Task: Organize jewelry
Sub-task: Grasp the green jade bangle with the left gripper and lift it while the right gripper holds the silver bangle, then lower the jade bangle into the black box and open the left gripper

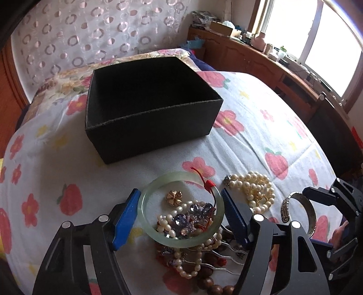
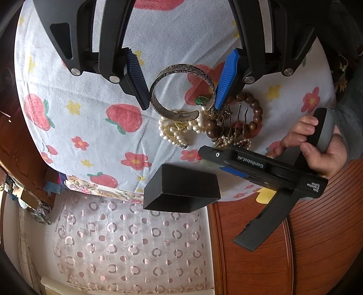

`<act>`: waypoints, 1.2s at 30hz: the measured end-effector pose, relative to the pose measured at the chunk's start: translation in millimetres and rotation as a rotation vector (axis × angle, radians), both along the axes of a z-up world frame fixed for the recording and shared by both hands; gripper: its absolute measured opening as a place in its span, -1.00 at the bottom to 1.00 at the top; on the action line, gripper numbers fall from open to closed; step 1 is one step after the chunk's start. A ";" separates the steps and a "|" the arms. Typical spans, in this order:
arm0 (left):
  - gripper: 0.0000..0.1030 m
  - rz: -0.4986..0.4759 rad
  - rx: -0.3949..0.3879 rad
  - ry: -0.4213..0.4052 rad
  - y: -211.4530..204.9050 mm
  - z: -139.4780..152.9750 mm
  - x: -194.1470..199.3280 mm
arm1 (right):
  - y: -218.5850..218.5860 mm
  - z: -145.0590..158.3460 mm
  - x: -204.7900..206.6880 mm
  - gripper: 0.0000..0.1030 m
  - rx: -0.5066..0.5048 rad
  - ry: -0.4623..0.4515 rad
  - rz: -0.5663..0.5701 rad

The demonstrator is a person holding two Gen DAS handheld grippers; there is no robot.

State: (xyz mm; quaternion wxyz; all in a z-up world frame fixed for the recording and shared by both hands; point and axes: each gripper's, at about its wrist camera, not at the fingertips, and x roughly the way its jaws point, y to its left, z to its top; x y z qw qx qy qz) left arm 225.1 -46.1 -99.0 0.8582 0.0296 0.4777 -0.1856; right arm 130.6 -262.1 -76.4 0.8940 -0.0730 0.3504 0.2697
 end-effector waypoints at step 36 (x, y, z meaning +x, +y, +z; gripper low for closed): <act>0.34 0.165 -0.056 -0.115 32.9 53.8 69.8 | 31.6 50.0 107.0 0.20 -0.061 -0.074 -0.034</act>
